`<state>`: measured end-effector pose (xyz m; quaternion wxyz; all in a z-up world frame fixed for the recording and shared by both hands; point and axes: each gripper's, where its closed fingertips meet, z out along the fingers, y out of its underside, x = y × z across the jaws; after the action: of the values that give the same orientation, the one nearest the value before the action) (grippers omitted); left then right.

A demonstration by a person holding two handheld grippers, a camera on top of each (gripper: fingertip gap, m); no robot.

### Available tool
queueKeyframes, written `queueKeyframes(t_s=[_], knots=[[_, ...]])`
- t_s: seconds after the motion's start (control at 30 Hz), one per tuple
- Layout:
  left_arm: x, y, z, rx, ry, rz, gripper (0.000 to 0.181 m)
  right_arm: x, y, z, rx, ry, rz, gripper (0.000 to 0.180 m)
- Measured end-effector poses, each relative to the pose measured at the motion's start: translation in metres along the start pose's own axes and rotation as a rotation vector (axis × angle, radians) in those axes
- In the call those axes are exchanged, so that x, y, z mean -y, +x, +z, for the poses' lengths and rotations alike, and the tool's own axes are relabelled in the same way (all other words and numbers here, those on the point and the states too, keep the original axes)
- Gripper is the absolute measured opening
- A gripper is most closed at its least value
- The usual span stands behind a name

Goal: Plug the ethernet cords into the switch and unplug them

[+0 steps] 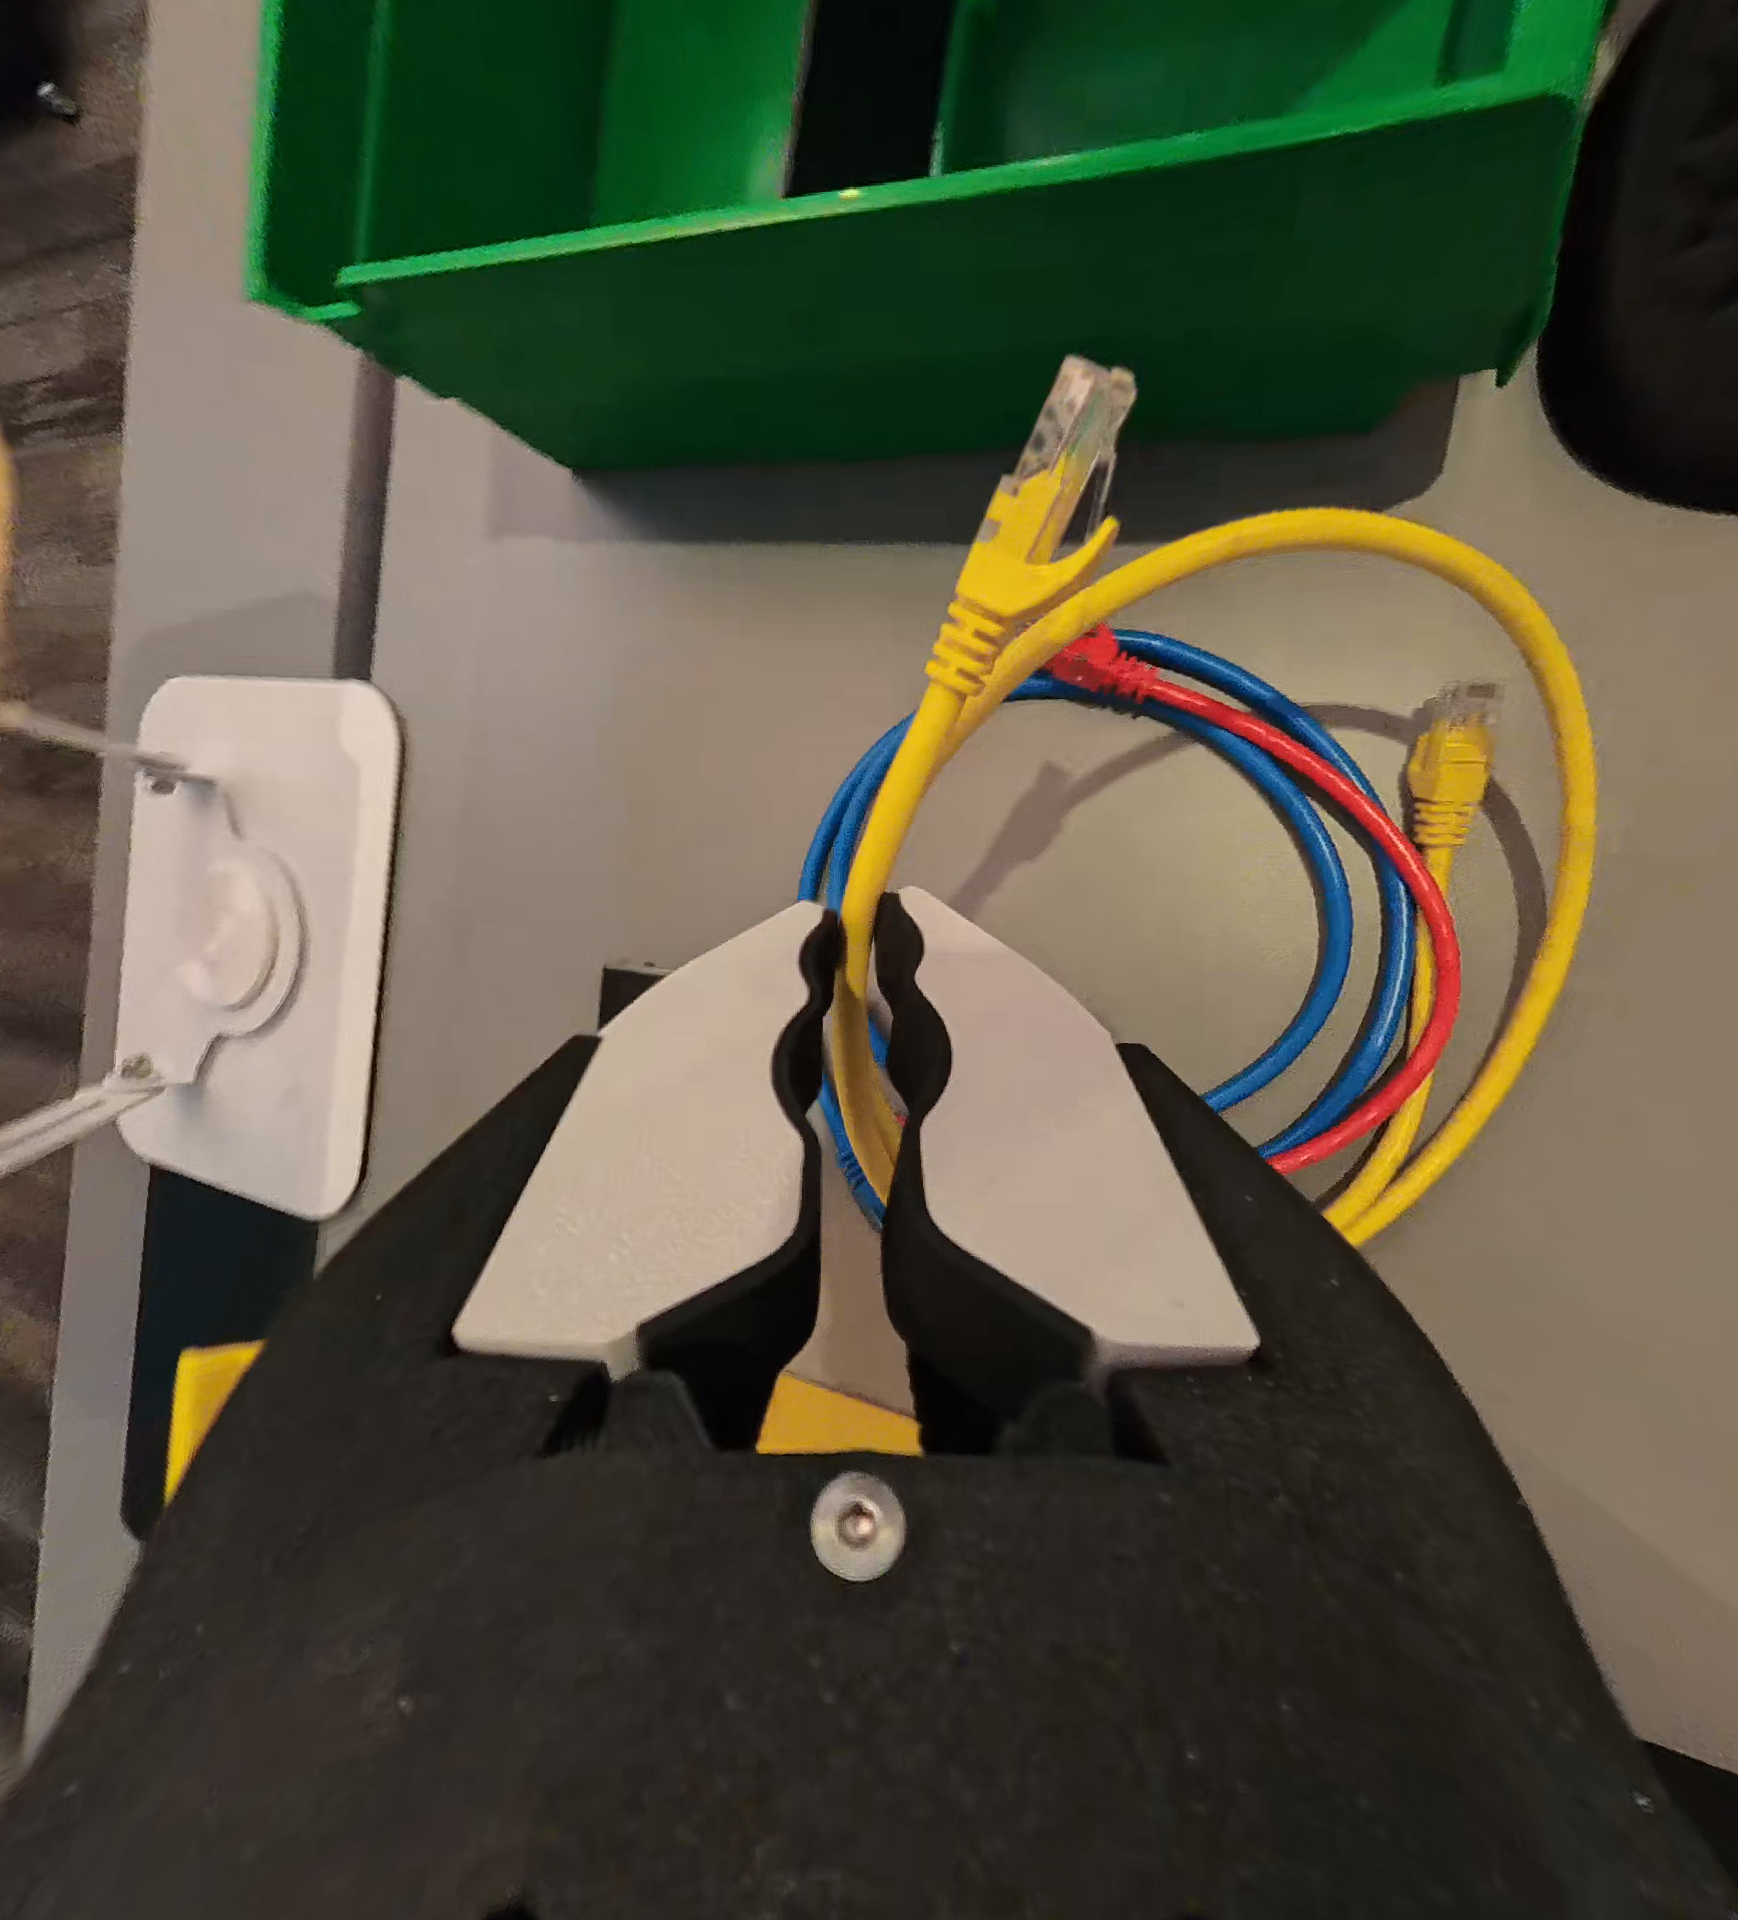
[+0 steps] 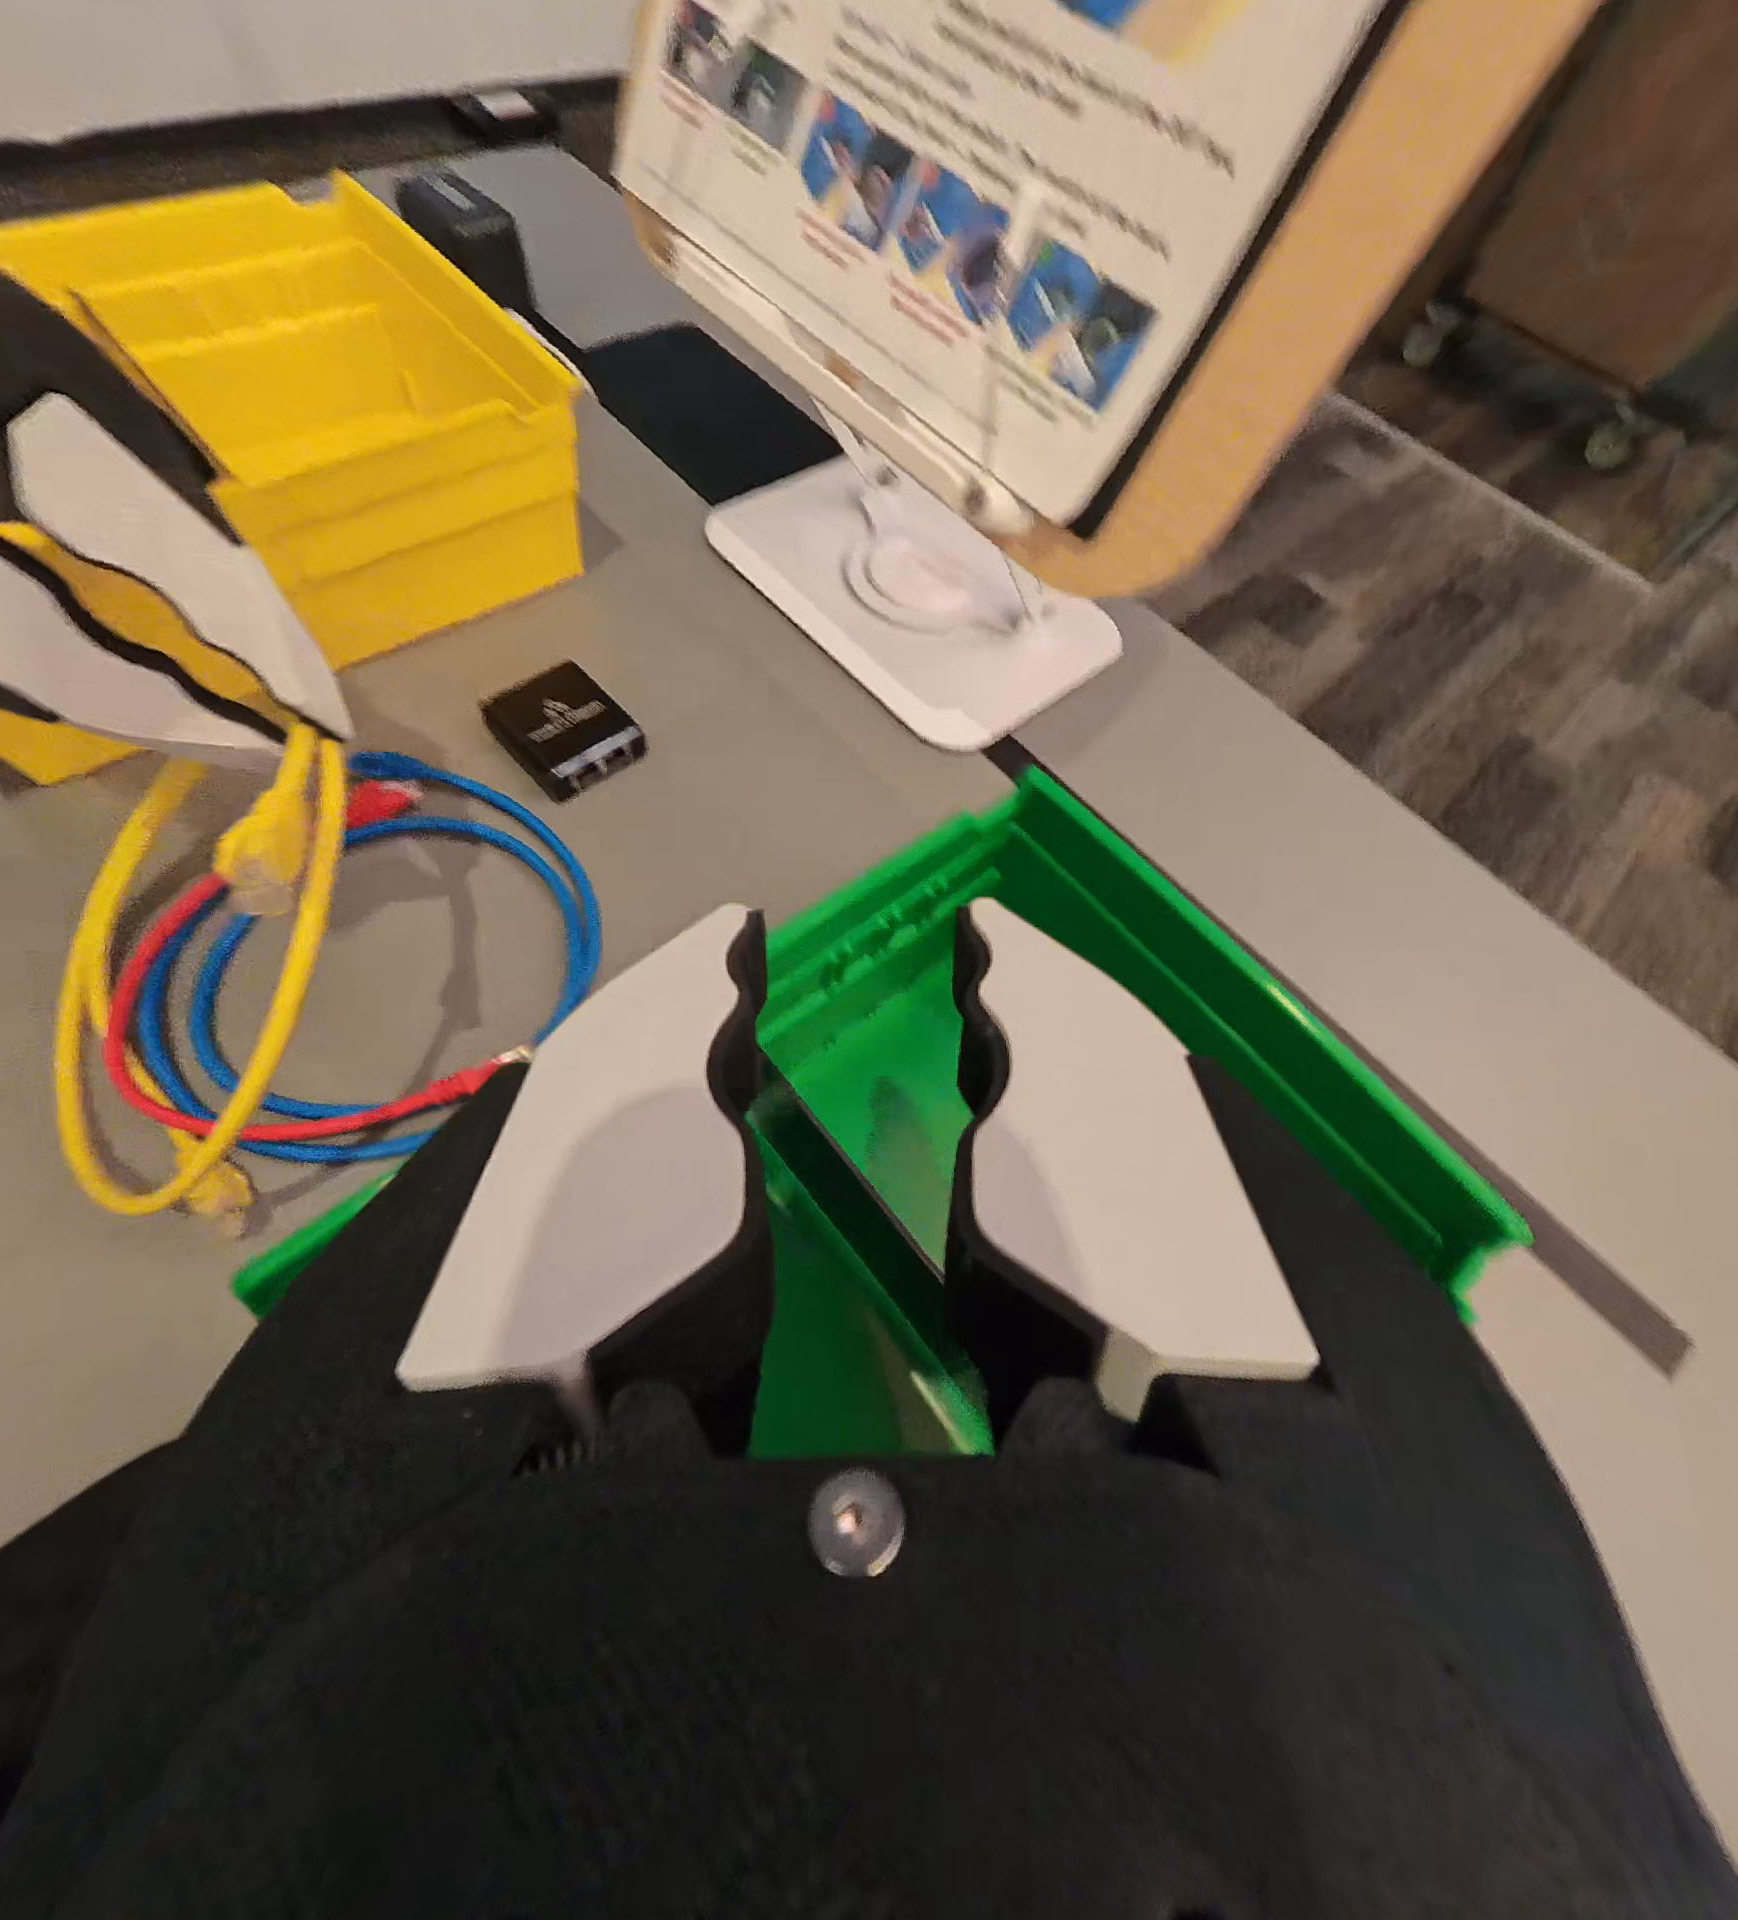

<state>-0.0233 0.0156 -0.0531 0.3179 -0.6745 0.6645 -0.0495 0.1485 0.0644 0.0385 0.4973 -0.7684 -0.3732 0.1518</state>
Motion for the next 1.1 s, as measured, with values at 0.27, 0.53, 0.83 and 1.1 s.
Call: queueKeyframes(t_s=[0.27,0.53,0.83,1.1], knots=[[-0.004,-0.021,-0.047,0.120,0.058,-0.219,0.007,0.068,-0.080,0.007,0.267,0.208,-0.107,0.036],[0.008,-0.019,-0.065,0.077,0.232,-0.261,0.007,0.085,-0.150,0.044,0.478,0.183,-0.148,0.037],[0.014,-0.037,-0.073,0.086,0.352,-0.448,0.006,0.102,-0.139,0.037,0.438,0.285,-0.034,0.037],[0.018,-0.050,-0.092,0.125,0.447,-0.557,0.005,0.127,-0.116,0.054,0.390,0.433,0.432,0.059]])
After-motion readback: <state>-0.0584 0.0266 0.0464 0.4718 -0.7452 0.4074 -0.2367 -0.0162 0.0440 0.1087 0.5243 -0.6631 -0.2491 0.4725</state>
